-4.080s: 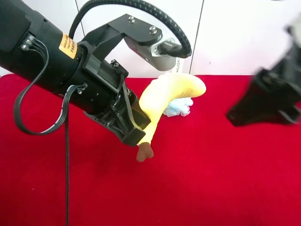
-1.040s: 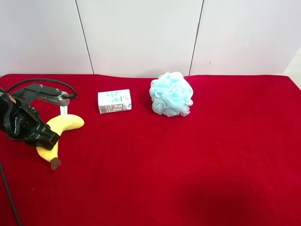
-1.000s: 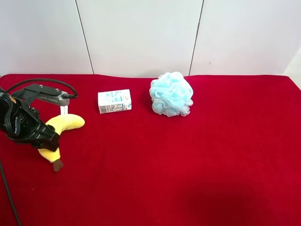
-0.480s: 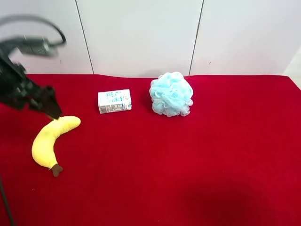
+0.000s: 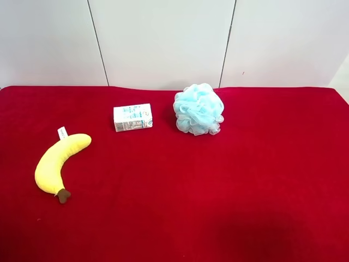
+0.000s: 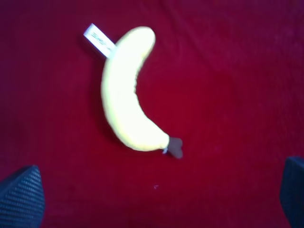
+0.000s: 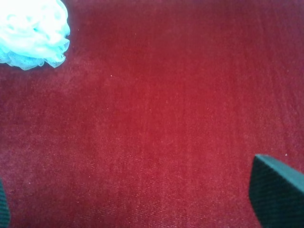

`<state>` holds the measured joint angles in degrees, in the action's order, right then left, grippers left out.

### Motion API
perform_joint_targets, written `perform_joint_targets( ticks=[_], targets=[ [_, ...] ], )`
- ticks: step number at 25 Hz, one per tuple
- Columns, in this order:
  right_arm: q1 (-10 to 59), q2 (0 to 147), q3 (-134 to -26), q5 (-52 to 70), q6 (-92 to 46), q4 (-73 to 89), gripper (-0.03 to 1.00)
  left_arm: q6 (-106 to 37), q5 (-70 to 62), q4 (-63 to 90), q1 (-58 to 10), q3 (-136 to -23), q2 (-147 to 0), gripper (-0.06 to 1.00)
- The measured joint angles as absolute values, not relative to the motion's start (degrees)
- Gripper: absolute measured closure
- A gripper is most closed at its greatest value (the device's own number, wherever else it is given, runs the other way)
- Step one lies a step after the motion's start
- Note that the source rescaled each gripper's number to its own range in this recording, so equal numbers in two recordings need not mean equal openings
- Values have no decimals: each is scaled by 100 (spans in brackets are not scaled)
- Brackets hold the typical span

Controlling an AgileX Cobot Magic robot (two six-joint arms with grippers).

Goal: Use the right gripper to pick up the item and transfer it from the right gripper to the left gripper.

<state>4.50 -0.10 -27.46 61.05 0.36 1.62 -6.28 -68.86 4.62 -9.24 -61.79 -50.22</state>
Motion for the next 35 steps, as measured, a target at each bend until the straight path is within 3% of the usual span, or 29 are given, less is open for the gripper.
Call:
perform_joint_targets(
  ticks=[8,17,24,35],
  targets=[
    [450,-10,-2746,6105,36,162,-3,-688,-6941,429,-924,-4866,-2488,-5],
    [450,-10,-2746,6105,36,162,-3,-691,-6865,429,-924,-3575,-645,-5],
    [450,-10,-2746,6105,36,162,-3,-680,-6135,489,-924,-2983,-209,-5],
    [439,-10,-2746,6105,36,162,-3,-673,-6135,489,-839,-2930,-228,-6]
  ],
)
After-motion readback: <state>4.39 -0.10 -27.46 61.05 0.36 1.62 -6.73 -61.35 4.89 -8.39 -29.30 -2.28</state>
